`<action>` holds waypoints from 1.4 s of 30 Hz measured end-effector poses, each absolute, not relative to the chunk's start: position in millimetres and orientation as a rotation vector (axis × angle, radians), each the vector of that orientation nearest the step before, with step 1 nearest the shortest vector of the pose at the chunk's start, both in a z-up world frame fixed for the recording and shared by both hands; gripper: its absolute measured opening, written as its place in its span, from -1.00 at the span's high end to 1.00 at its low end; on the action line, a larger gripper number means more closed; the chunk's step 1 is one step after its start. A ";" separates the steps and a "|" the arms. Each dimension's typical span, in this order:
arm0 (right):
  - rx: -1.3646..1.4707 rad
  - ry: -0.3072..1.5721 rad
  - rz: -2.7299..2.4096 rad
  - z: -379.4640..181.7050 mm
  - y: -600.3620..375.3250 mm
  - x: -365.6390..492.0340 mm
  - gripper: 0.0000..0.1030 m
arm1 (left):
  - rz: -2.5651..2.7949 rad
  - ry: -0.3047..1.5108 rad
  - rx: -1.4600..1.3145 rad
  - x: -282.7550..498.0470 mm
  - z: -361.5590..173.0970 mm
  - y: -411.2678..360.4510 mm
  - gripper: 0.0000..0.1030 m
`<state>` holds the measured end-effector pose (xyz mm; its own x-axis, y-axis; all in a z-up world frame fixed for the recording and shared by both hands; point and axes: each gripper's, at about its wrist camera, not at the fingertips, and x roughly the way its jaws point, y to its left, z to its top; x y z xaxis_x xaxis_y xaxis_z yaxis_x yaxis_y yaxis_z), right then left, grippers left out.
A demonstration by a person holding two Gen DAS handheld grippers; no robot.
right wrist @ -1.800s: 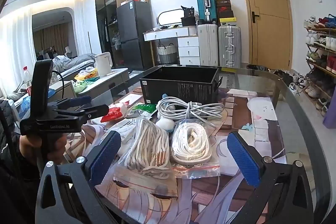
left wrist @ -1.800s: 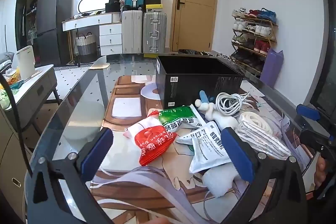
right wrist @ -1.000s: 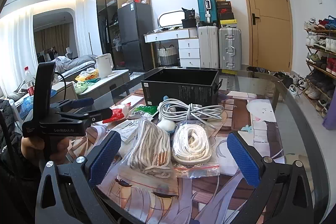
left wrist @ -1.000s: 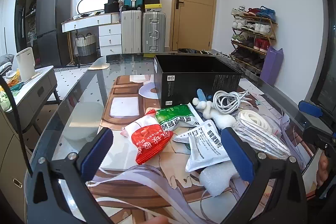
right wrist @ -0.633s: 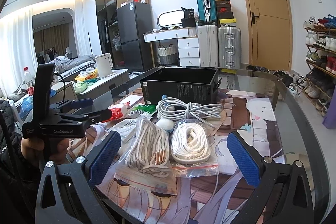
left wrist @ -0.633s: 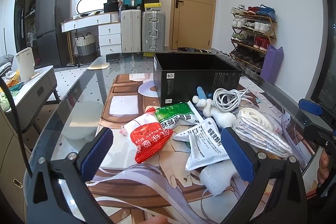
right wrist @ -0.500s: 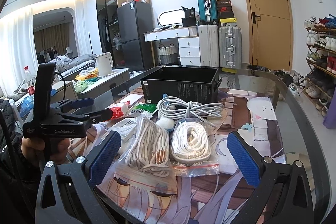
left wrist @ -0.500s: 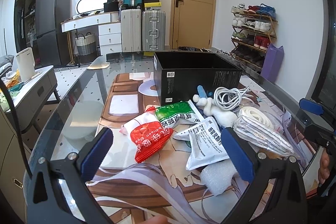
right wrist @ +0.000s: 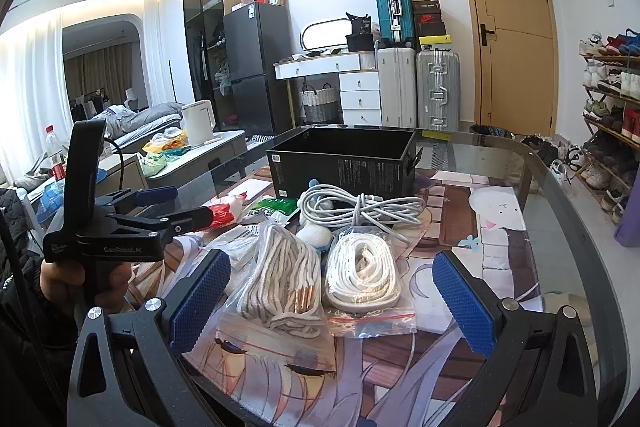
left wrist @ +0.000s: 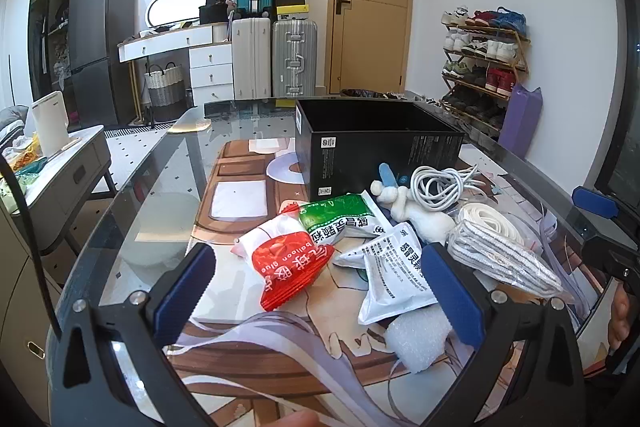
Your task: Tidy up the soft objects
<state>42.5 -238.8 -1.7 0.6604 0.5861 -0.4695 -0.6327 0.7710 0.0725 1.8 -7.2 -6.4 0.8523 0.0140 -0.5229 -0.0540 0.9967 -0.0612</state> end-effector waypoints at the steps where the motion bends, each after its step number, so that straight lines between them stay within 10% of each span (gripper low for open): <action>1: -0.099 0.494 0.690 -1.7 -238.9 42.7 -0.99 | 0.036 0.549 -0.075 1.8 -5.5 -6.5 -1.00; 42: -0.086 0.566 0.631 -3.7 -250.8 62.9 -0.99 | 0.021 0.568 -0.064 6.8 -5.6 -3.0 -1.00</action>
